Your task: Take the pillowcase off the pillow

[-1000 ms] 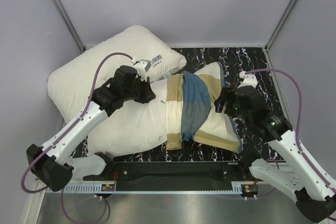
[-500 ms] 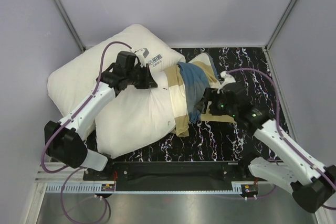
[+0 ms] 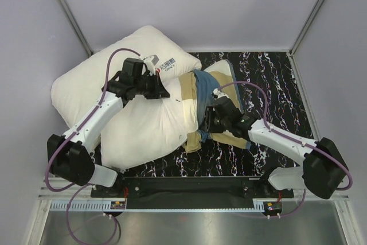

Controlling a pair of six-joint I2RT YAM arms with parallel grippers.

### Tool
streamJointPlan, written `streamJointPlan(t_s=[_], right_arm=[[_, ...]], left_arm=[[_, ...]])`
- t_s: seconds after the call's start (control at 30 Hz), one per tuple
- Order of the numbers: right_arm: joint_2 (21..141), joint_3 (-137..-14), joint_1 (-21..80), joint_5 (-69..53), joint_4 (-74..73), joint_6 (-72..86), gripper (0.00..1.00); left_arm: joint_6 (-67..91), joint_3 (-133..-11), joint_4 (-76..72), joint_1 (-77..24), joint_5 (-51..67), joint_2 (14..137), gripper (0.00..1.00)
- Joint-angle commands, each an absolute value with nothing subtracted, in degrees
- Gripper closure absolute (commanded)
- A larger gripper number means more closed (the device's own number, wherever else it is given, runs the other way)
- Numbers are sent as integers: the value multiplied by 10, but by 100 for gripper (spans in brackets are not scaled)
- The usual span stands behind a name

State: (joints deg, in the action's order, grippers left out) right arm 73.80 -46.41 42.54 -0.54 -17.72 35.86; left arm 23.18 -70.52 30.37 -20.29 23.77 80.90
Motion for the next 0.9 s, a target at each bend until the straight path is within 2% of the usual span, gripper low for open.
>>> streamJointPlan(t_s=[0.0,0.1,0.33,0.5,0.6,0.87], right_arm=[[763,-467,442,31,-143,381,75],[746,-474,443,58,-177,381,100],[623,-528,441,235,-373,353,100],[546,-594,425,336,-454,315,100],[536,-620,397,352,-479,285,100],[531,-620,233,300,-464,224,100]], left_arm=[[213,-705,252,-173,186,765,100],[207,-704,255,-173,181,759,100],[205,-706,260,-173,185,761,100],[200,-708,265,-172,178,758,100],[194,-709,267,-172,166,755,100],[179,-715,279,-159,142,757,100]])
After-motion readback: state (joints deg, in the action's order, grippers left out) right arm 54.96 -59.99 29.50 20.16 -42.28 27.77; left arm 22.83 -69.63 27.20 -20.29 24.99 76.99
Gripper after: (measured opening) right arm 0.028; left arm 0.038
